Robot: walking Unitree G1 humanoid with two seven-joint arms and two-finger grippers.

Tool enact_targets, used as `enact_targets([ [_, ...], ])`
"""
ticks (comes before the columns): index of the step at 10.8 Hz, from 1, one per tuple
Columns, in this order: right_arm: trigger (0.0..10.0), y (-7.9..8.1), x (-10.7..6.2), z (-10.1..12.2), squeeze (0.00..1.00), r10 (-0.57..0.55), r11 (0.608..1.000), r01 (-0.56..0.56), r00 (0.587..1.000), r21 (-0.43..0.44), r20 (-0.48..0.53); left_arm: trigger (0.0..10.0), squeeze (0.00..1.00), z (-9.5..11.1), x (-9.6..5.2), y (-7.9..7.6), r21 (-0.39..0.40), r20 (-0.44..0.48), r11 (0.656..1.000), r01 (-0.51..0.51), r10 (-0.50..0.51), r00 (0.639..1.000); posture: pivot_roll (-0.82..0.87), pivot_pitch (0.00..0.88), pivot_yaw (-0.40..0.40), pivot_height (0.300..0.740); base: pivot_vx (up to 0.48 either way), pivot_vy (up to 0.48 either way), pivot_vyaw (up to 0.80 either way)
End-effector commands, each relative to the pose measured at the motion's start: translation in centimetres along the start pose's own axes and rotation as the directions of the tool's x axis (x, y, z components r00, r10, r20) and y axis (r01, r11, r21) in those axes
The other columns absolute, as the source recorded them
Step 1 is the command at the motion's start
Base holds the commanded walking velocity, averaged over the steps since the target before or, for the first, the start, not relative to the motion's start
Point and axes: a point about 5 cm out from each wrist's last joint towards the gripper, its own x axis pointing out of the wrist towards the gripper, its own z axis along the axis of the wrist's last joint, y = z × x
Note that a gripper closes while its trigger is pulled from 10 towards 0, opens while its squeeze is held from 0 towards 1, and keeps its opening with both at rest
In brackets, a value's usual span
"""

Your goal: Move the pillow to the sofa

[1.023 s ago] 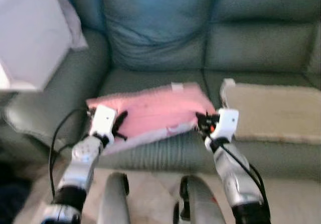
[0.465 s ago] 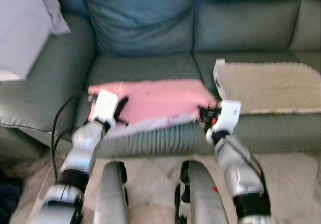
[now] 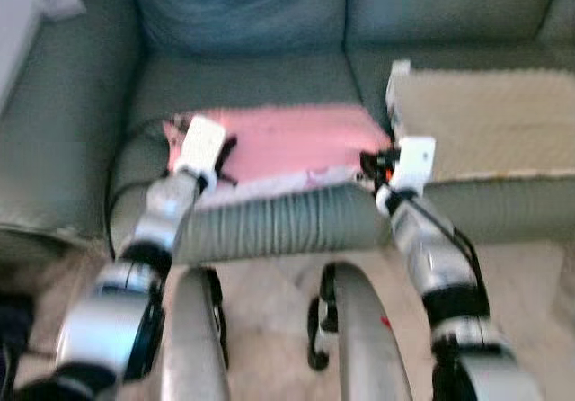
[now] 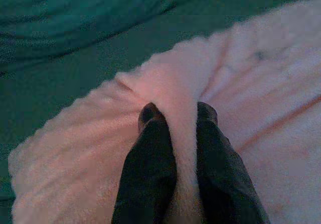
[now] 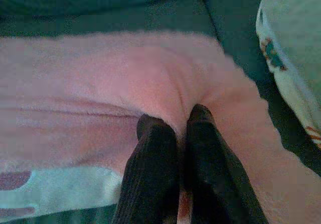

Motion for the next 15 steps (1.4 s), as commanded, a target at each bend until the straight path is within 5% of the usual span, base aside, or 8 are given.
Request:
enact_targets([
  [1, 10.0, -1.7, 0.0, 0.0, 0.0, -0.061, 0.998, 0.061, 0.998, 0.012, 0.001, 10.0, 0.0, -0.9, -0.2, 0.3, 0.016, -0.048, 0.999, -0.03, 0.031, 0.998, -0.14, 0.408, -0.011, 0.601, 0.0, 0.0, 0.0],
  [5, 10.0, -0.3, 2.2, 2.1, 0.0, -0.012, 0.999, 0.01, 0.999, 0.052, 0.046, 10.0, 0.0, 2.0, 1.1, 1.9, 0.13, -0.024, 0.988, -0.08, 0.084, 0.996, -0.16, 0.427, -0.017, 0.601, 0.0, 0.0, 0.0],
  [9, 10.0, 4.1, 2.8, 2.3, 0.0, 0.112, 0.988, -0.122, 0.988, 0.099, 0.102, 10.0, 0.0, 5.5, 1.8, 4.6, 0.284, 0.022, 0.948, -0.144, 0.143, 0.989, -0.17, 0.428, -0.024, 0.601, 0.0, 0.0, 0.0],
  [12, 10.0, 3.5, 2.7, 2.1, 0.0, 0.109, 0.99, -0.116, 0.99, 0.076, 0.094, 10.0, 0.0, 4.9, 1.4, 5.4, 0.289, 0.008, 0.94, -0.178, 0.184, 0.983, -0.17, 0.421, -0.031, 0.601, 0.0, 0.0, 0.0],
  [13, 10.0, 2.8, 2.5, 2.1, 1.0, 0.103, 0.991, -0.11, 0.99, 0.076, 0.094, 10.0, 0.81, 3.8, 1.0, 5.5, 0.284, -0.024, 0.94, -0.188, 0.202, 0.979, -0.17, 0.419, -0.031, 0.601, 0.0, 0.0, 0.0],
  [14, 10.0, 2.3, 2.4, 2.0, 1.0, 0.094, 0.992, -0.101, 0.991, 0.071, 0.093, 10.0, 1.0, 3.2, 0.7, 5.7, 0.281, -0.038, 0.939, -0.197, 0.216, 0.976, -0.17, 0.413, -0.031, 0.601, 0.0, 0.0, 0.0],
  [15, 10.0, 1.6, 2.1, 1.8, 1.0, 0.078, 0.994, -0.084, 0.993, 0.065, 0.089, 10.0, 1.0, 2.7, 0.4, 6.0, 0.288, -0.051, 0.935, -0.206, 0.23, 0.972, -0.16, 0.408, -0.031, 0.601, 0.0, 0.0, 0.0],
])
